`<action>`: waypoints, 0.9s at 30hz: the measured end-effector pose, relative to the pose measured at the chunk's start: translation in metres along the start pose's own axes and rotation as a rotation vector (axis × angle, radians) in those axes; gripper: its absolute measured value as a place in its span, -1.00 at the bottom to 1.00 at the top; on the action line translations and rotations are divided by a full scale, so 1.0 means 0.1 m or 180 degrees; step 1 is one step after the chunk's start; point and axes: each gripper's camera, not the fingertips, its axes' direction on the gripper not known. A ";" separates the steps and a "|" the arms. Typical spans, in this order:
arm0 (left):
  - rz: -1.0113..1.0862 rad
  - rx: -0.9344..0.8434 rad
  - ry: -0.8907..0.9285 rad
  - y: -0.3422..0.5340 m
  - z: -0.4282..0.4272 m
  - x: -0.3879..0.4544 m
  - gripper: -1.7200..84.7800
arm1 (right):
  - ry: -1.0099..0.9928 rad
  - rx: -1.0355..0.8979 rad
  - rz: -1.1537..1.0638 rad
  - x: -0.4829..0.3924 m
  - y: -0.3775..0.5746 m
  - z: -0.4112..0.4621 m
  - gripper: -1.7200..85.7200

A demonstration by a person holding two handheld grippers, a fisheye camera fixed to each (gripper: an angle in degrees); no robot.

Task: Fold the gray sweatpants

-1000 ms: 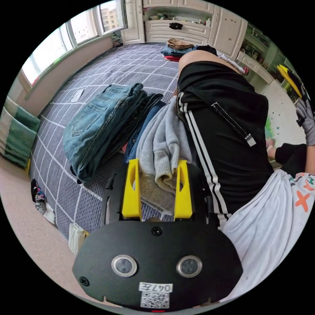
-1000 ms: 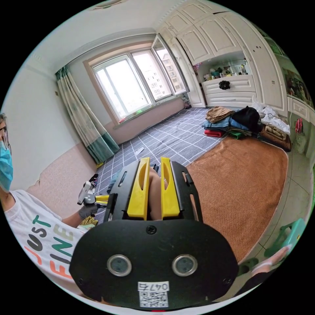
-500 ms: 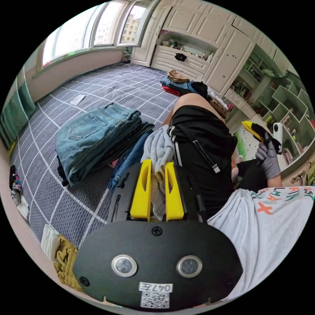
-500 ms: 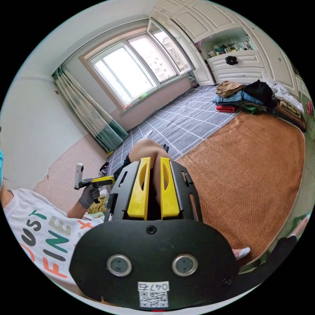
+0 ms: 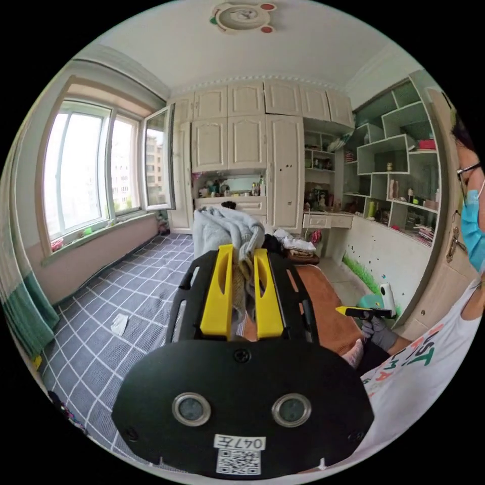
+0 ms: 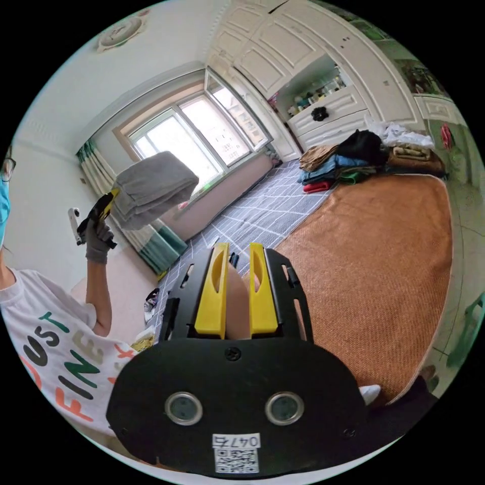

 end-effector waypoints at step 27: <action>-0.1675 -0.2221 0.1784 1.42 7.88 0.35 -0.68 | 0.1214 -0.1072 -0.0607 0.46 -0.23 1.56 -0.64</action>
